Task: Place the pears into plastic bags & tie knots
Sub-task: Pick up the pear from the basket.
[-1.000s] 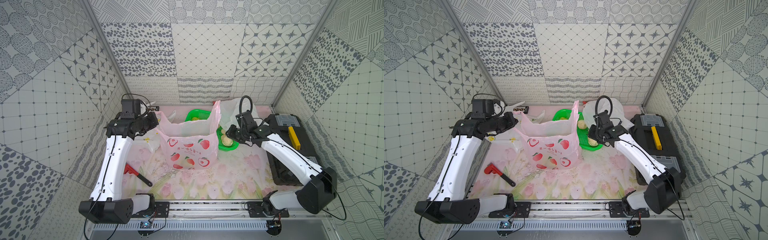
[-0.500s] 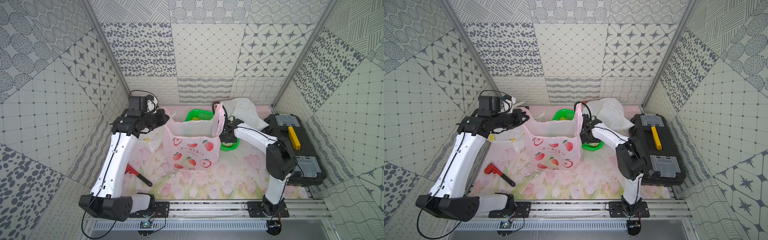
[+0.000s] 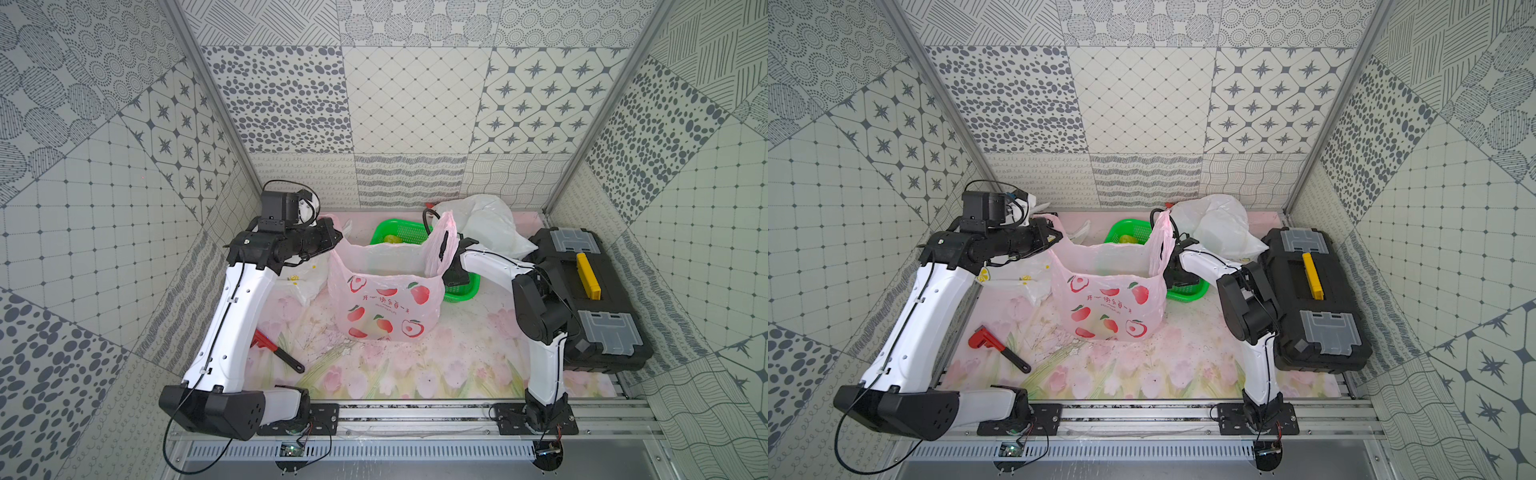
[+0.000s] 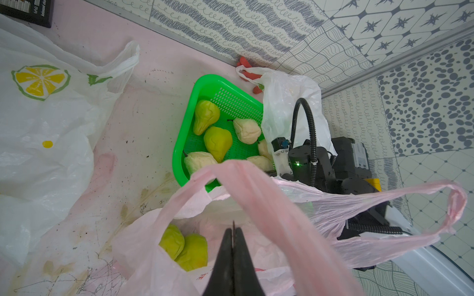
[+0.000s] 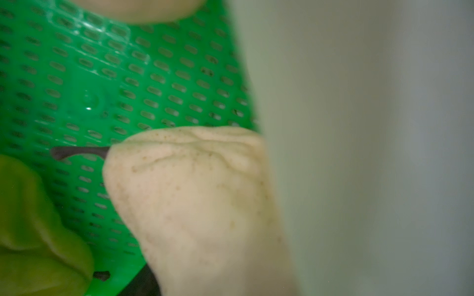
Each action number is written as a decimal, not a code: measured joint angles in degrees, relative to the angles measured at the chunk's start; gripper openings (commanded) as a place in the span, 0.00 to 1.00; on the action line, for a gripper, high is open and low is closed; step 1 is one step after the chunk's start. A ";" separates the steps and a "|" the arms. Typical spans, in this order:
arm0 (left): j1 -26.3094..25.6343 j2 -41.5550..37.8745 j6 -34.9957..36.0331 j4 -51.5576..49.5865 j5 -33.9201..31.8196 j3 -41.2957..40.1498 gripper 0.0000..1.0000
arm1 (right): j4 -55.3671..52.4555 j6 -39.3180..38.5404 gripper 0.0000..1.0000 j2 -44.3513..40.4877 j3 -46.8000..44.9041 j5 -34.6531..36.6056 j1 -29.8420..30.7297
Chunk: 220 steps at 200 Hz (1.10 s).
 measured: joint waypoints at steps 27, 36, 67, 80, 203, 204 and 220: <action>-0.04 0.37 0.24 0.00 -0.04 0.61 0.00 | 1.60 0.04 0.76 -0.07 0.00 -2.36 0.00; -0.04 0.46 0.46 0.02 -0.07 0.94 0.00 | 1.68 -0.09 0.80 -0.07 0.07 -2.58 0.00; -0.04 0.72 1.01 -0.02 -0.22 1.86 0.00 | 0.09 -1.36 0.86 0.04 2.14 -2.14 0.00; -0.04 0.83 1.03 -0.04 -0.22 1.95 0.00 | -0.28 -2.12 0.89 0.22 4.02 -1.64 0.02; -0.04 1.16 1.05 -0.04 -0.44 1.99 0.00 | 0.98 -6.32 0.51 6.99 10.10 0.70 0.33; -0.04 1.16 1.05 -0.04 -0.44 1.99 0.00 | 1.01 -6.43 0.51 6.88 10.01 0.68 0.33; -0.04 1.16 1.22 -0.04 -0.52 1.99 0.00 | 1.81 -5.35 0.45 3.58 6.97 -0.66 0.28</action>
